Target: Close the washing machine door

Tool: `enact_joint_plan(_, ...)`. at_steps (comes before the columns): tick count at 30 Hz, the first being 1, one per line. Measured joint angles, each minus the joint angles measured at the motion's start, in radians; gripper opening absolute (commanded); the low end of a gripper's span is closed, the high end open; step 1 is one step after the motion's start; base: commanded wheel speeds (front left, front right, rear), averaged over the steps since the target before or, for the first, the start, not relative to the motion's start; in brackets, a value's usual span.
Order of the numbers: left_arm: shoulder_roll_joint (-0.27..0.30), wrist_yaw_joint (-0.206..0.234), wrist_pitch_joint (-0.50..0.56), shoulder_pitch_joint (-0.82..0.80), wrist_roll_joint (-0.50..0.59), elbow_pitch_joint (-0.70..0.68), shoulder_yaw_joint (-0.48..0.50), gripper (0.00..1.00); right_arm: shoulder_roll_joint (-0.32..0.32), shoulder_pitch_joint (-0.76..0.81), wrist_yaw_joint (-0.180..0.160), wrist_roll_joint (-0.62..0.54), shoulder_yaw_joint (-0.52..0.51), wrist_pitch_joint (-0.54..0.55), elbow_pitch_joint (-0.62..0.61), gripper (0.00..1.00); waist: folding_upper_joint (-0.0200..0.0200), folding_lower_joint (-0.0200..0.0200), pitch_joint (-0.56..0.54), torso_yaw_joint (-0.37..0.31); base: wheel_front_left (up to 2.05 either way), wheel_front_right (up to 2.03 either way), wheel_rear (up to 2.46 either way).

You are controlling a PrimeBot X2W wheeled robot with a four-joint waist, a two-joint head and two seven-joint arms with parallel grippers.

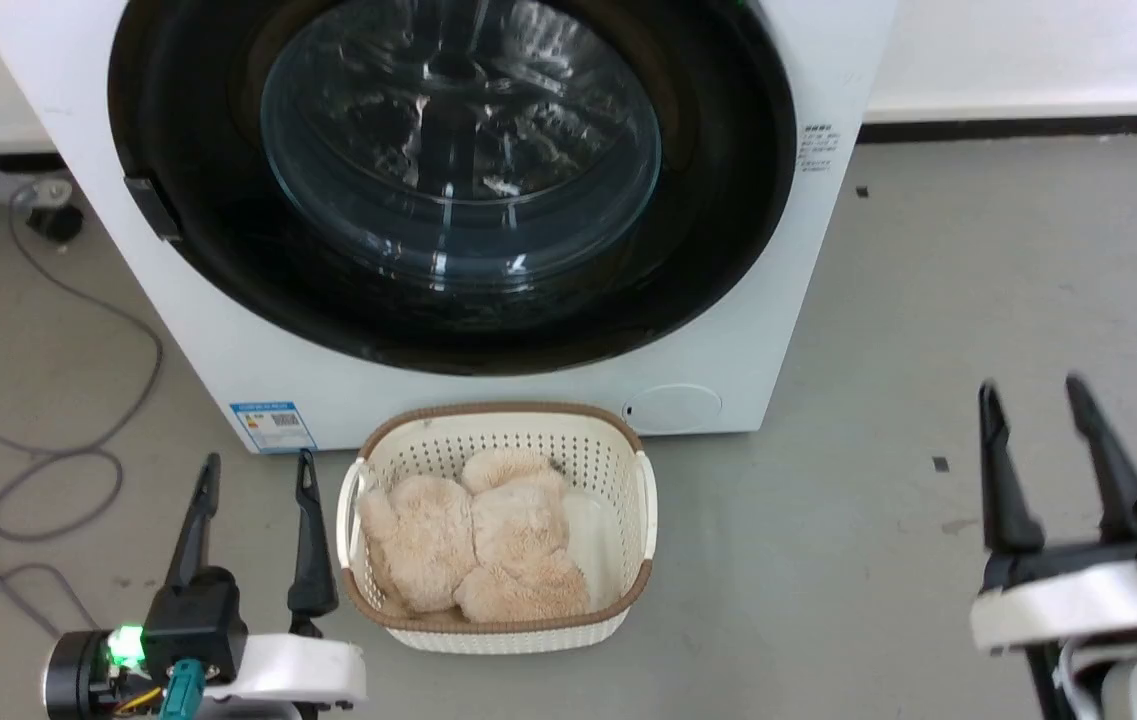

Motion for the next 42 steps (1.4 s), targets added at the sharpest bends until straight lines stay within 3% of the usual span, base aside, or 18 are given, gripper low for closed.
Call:
enact_joint_plan(14,-0.002,-0.013,0.0,0.034,-0.018,0.023,-0.007,1.0,0.007,0.135,0.0,0.041,0.062,0.0,0.018,1.0,0.0,0.0,-0.04,0.005,0.0,0.0,0.0)
enact_joint_plan(15,-0.002,-0.012,0.0,0.034,-0.019,0.023,-0.007,0.0,0.007,0.137,0.0,0.042,0.062,0.0,0.016,0.0,0.0,0.0,-0.038,0.006,0.0,0.0,0.0)
enact_joint_plan(42,-0.003,-0.03,0.046,0.033,-0.018,0.021,-0.007,0.0,0.007,0.136,0.0,0.025,0.07,0.045,0.005,0.0,0.0,0.0001,-0.045,0.018,0.0,0.0,0.0)
